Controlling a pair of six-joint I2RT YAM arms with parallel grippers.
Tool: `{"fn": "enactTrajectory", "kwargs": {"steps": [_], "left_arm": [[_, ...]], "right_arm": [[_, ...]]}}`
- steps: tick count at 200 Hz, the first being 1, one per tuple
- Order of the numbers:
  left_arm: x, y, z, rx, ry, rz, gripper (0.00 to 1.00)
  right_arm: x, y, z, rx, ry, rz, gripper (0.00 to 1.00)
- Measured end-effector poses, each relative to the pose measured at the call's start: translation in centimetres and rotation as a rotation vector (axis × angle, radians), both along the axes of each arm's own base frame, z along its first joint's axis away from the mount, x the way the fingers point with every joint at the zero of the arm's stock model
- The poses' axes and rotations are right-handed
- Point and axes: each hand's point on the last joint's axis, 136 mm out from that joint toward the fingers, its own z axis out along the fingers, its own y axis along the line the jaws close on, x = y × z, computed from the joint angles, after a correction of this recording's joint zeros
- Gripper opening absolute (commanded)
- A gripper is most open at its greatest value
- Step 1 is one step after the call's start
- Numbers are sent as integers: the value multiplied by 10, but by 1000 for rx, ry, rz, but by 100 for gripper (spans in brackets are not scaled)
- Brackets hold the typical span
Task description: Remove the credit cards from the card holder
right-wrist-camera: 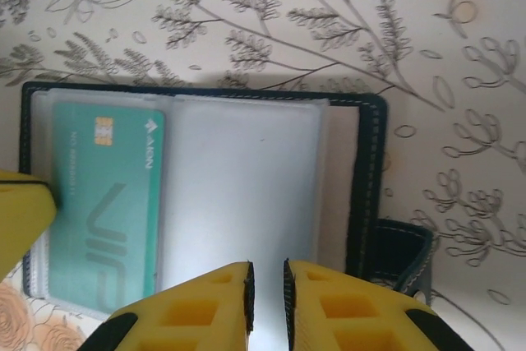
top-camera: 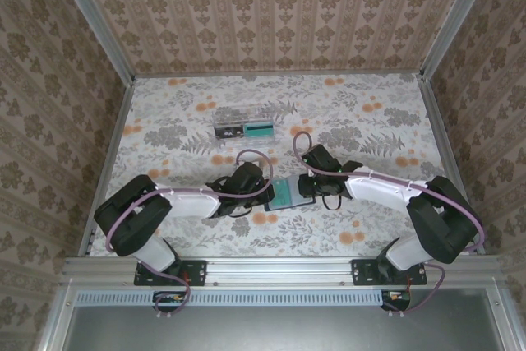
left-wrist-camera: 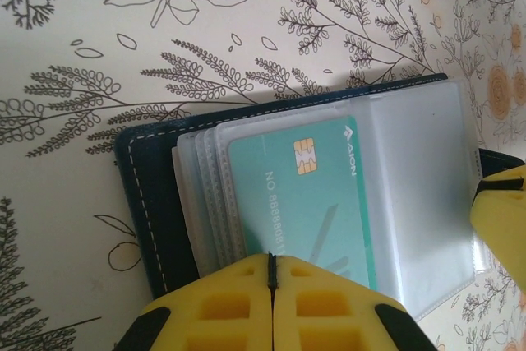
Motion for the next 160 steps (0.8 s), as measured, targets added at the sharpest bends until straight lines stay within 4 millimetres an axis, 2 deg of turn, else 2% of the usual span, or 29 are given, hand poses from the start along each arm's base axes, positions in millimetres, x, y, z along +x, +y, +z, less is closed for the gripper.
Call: {"fn": "enactTrajectory", "kwargs": {"steps": [32, 90, 135, 160], "left_arm": [[1, -1, 0, -6, 6, 8, 7], [-7, -5, 2, 4, 10, -16, 10], [-11, -10, 25, 3, -25, -31, 10], [-9, -8, 27, 7, -31, -23, 7]], "right_arm": [[4, -12, -4, -28, 10, -35, 20], [1, -15, -1, -34, 8, -28, 19], [-1, -1, 25, 10, -48, 22, 15], [-2, 11, 35, 40, -56, 53, 13]]}}
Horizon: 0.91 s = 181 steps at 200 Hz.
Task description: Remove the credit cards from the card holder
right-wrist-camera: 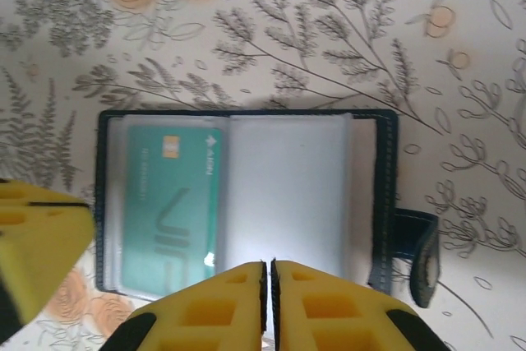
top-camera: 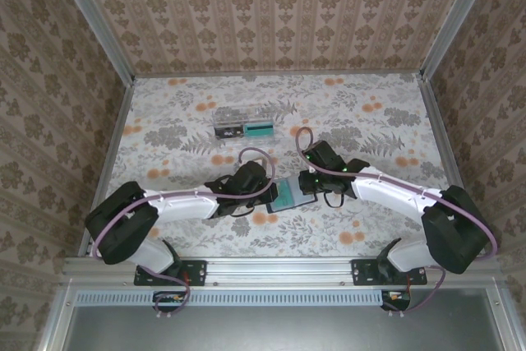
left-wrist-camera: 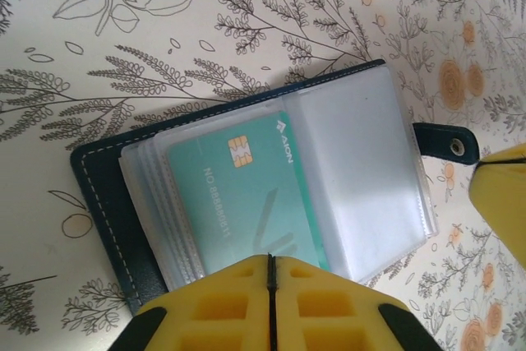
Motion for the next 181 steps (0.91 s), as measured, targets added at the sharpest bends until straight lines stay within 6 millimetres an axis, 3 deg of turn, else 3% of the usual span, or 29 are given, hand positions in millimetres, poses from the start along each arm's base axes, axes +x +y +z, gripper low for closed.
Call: {"fn": "enactTrajectory", "kwargs": {"steps": [88, 181], "left_arm": [[-2, 3, -21, 45, 40, 7, 4], [-2, 3, -27, 44, 60, 25, 3]], "right_arm": [[-9, 41, -11, 142, 141, 82, 17], [-8, 41, -43, 109, 246, 53, 18]]}}
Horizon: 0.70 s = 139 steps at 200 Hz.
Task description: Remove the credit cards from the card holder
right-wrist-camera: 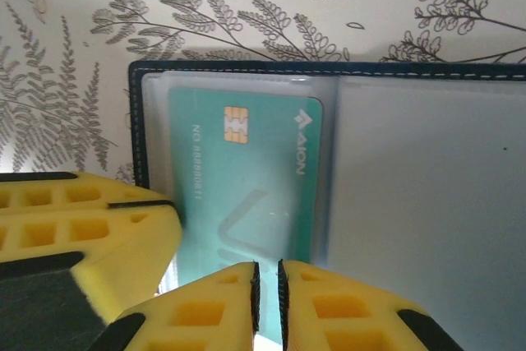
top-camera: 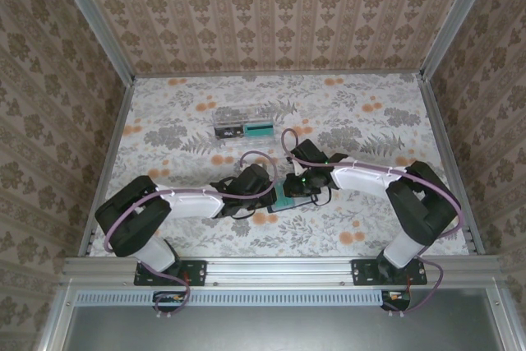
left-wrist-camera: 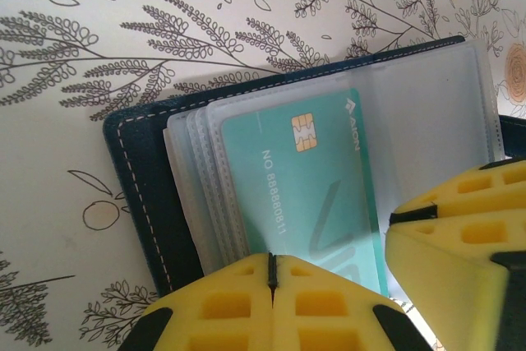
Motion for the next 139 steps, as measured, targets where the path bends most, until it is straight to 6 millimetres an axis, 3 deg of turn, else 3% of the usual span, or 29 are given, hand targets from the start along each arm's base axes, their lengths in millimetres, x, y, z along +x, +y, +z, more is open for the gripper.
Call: {"fn": "enactTrajectory", "kwargs": {"steps": [50, 139], "left_arm": [[0, 0, 0, -4, -1, 2, 3], [1, -2, -1, -11, -5, 2, 3]], "right_arm": [[8, -10, -7, -6, 20, -36, 20], [5, -4, -13, 36, 62, -24, 19]]}}
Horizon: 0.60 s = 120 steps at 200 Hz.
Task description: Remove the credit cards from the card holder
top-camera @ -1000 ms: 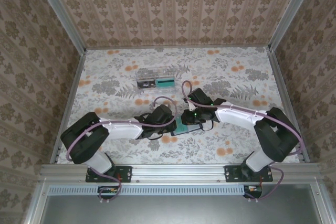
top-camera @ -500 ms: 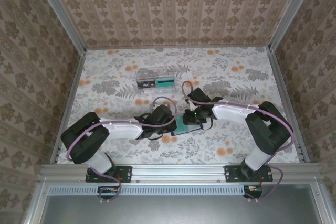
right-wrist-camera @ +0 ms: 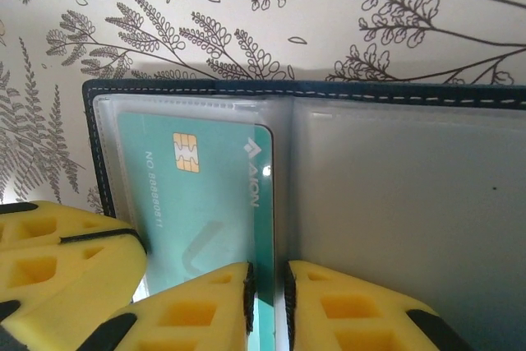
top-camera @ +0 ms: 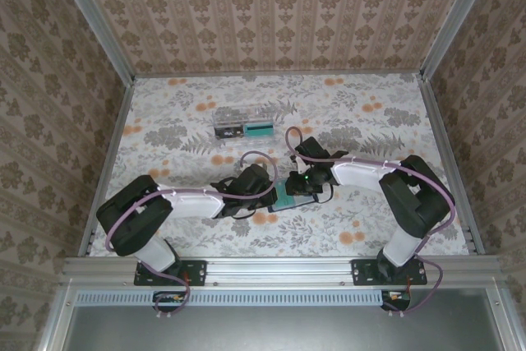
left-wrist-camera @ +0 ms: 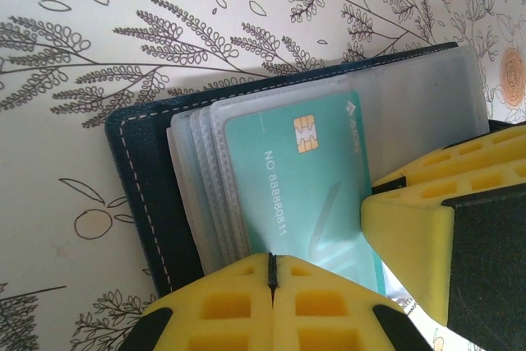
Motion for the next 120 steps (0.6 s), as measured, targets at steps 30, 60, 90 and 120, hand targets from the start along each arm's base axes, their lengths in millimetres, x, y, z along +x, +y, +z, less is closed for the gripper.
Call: {"fn": "enactTrajectory", "kwargs": {"steps": [30, 60, 90, 120], "left_arm": [[0, 0, 0, -2, -1, 0, 3], [1, -1, 0, -2, -2, 1, 3], [1, -1, 0, -2, -2, 1, 3], [1, 0, -1, -4, -3, 1, 3]], "right_arm": [[2, -1, 0, 28, 16, -21, 6], [4, -3, 0, 72, 31, -40, 0], [4, -4, 0, 107, 34, -43, 0], [4, -7, 1, 121, 31, -53, 0]]}}
